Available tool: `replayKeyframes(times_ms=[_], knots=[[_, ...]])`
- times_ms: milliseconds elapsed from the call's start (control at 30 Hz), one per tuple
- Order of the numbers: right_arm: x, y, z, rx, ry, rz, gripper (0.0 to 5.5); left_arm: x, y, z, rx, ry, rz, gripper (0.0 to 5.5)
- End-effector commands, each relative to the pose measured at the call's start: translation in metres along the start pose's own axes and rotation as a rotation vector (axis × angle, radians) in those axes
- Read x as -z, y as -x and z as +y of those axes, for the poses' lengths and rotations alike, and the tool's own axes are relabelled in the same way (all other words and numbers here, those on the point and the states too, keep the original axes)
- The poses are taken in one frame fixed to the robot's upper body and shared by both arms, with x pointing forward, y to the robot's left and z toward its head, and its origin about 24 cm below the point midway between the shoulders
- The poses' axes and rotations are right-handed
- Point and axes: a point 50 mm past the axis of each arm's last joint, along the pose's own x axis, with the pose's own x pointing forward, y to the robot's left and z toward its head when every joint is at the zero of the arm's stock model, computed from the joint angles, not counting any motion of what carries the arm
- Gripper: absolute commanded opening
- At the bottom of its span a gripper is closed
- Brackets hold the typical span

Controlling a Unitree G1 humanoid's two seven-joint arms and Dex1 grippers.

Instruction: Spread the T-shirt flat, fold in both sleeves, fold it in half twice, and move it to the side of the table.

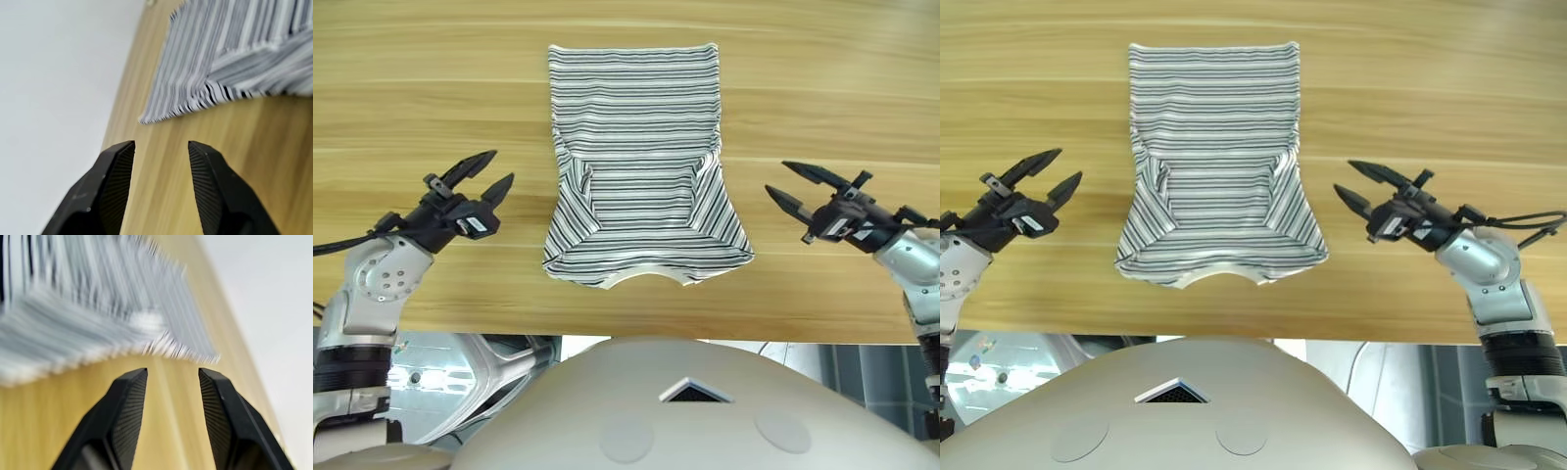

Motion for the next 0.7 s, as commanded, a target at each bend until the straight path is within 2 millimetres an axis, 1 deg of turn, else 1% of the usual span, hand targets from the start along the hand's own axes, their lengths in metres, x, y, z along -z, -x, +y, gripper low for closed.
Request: replayKeyframes(times_ms=[33, 100, 133, 200, 267, 333, 400, 433, 533, 633, 700], knots=[[0.011, 0.013, 0.024, -0.072, 0.036, 0.072, 1.93, -0.013, 0.011, -0.041, 0.172, 0.036, -0.001, 2.04], [0.011, 0.015, 0.031, -0.084, 0.043, 0.074, 1.93, -0.024, 0.011, -0.054, 0.242, 0.05, -0.023, 2.04], [0.01, 0.016, 0.033, -0.086, 0.045, 0.07, 1.93, -0.027, 0.013, -0.057, 0.261, 0.06, -0.026, 2.04], [0.008, 0.017, 0.035, -0.079, 0.045, 0.061, 1.93, -0.029, 0.017, -0.054, 0.246, 0.075, -0.015, 2.04], [0.006, 0.016, 0.037, -0.071, 0.042, 0.053, 1.96, -0.028, 0.02, -0.054, 0.257, 0.075, 0.001, 2.24], [0.003, 0.014, 0.039, -0.078, 0.044, 0.039, 1.96, -0.036, 0.022, -0.058, 0.283, 0.086, -0.027, 2.61], [-0.004, 0.007, 0.045, -0.105, 0.042, -0.003, 1.96, -0.047, 0.022, -0.059, 0.315, 0.09, -0.074, 2.61], [-0.008, 0.004, 0.047, -0.116, 0.04, -0.024, 1.96, -0.049, 0.021, -0.058, 0.322, 0.085, -0.086, 2.61], [-0.015, -0.003, 0.052, -0.146, 0.029, -0.059, 1.96, -0.047, 0.02, -0.057, 0.35, 0.057, -0.091, 2.61], [-0.023, -0.004, 0.056, -0.175, 0.015, -0.09, 1.96, -0.054, 0.02, -0.059, 0.391, 0.052, -0.143, 2.61], [-0.027, -0.005, 0.056, -0.186, 0.015, -0.108, 1.96, -0.054, 0.015, -0.06, 0.416, 0.031, -0.16, 2.61]])
